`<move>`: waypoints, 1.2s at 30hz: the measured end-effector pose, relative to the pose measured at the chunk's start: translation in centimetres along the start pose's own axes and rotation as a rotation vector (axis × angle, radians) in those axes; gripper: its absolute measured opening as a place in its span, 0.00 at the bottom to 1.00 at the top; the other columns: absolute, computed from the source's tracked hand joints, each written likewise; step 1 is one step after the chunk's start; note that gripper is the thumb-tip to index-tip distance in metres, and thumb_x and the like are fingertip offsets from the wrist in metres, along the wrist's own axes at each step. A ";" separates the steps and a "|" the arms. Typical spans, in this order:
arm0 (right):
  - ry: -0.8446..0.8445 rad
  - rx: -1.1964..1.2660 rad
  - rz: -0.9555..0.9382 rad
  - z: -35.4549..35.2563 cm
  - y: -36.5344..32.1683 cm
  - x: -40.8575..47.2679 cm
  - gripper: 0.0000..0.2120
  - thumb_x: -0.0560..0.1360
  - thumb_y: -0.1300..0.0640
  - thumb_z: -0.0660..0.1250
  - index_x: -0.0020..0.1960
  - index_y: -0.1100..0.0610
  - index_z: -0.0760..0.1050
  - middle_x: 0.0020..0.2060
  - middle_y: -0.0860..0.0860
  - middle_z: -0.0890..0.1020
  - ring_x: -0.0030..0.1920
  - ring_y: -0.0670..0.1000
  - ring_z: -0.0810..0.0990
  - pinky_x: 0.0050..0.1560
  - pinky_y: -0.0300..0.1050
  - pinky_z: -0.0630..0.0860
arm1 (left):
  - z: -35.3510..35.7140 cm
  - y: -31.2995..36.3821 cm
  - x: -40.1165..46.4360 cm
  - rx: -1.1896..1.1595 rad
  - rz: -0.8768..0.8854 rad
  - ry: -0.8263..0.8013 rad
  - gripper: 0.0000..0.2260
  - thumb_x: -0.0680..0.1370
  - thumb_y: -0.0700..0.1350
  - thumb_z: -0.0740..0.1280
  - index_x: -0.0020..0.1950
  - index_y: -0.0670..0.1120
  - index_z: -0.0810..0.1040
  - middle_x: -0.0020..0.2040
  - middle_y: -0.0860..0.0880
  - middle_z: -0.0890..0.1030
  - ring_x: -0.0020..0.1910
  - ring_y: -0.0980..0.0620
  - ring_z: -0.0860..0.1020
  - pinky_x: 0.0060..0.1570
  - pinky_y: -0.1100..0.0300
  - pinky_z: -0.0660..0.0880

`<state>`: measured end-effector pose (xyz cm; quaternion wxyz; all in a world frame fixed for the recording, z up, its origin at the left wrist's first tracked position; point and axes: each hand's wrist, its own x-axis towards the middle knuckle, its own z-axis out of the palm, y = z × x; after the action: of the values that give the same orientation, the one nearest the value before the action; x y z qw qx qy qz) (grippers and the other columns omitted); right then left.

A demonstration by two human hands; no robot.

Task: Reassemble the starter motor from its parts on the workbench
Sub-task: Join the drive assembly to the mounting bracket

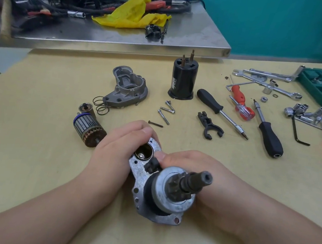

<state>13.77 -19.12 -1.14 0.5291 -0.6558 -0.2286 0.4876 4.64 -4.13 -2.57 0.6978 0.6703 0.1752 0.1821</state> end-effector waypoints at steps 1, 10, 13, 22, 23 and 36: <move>-0.008 0.017 0.012 0.0 0.1 0.0 0.27 0.81 0.45 0.70 0.23 0.48 0.78 0.22 0.41 0.77 0.22 0.40 0.75 0.25 0.29 0.70 | 0.0 -0.1 -0.1 -0.018 -0.003 0.019 0.14 0.77 0.48 0.67 0.43 0.36 0.79 0.45 0.26 0.78 0.38 0.43 0.77 0.39 0.51 0.72; 0.022 0.102 -0.004 -0.2 0.3 -0.2 0.16 0.63 0.48 0.78 0.33 0.61 0.80 0.29 0.51 0.73 0.33 0.53 0.71 0.41 0.52 0.71 | -0.4 -0.1 0.0 0.030 0.024 0.002 0.14 0.81 0.51 0.66 0.46 0.42 0.84 0.45 0.29 0.80 0.38 0.42 0.80 0.40 0.51 0.75; 0.008 0.093 -0.009 -0.3 0.1 -0.6 0.16 0.68 0.45 0.73 0.28 0.52 0.74 0.28 0.49 0.72 0.31 0.51 0.69 0.39 0.46 0.68 | -0.8 0.0 0.1 0.048 0.034 -0.065 0.16 0.82 0.51 0.64 0.46 0.40 0.83 0.44 0.28 0.79 0.38 0.41 0.78 0.38 0.52 0.74; 0.000 0.152 -0.027 -0.2 0.5 -0.7 0.22 0.76 0.51 0.75 0.26 0.51 0.72 0.25 0.47 0.69 0.27 0.49 0.67 0.31 0.41 0.66 | -0.6 -0.2 -0.1 -0.029 0.056 -0.075 0.16 0.82 0.48 0.64 0.44 0.37 0.82 0.41 0.32 0.82 0.37 0.44 0.81 0.35 0.57 0.78; -0.003 0.148 -0.030 -0.1 0.5 -0.6 0.23 0.77 0.51 0.75 0.26 0.51 0.72 0.25 0.47 0.69 0.26 0.48 0.67 0.30 0.39 0.67 | -0.6 -0.3 -0.1 -0.028 0.061 -0.057 0.16 0.82 0.49 0.64 0.44 0.38 0.82 0.41 0.31 0.81 0.36 0.44 0.80 0.35 0.57 0.77; 0.027 -0.114 -0.052 -0.7 0.3 0.1 0.22 0.76 0.43 0.73 0.31 0.56 0.77 0.28 0.47 0.77 0.30 0.46 0.75 0.33 0.35 0.73 | -0.4 -0.6 0.0 -0.046 0.078 -0.039 0.16 0.82 0.49 0.65 0.44 0.38 0.82 0.41 0.30 0.80 0.35 0.43 0.79 0.33 0.57 0.76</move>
<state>14.35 -19.42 -1.45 0.5067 -0.6851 -0.2658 0.4508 4.45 -3.84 -3.20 0.7085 0.6639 0.1311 0.2001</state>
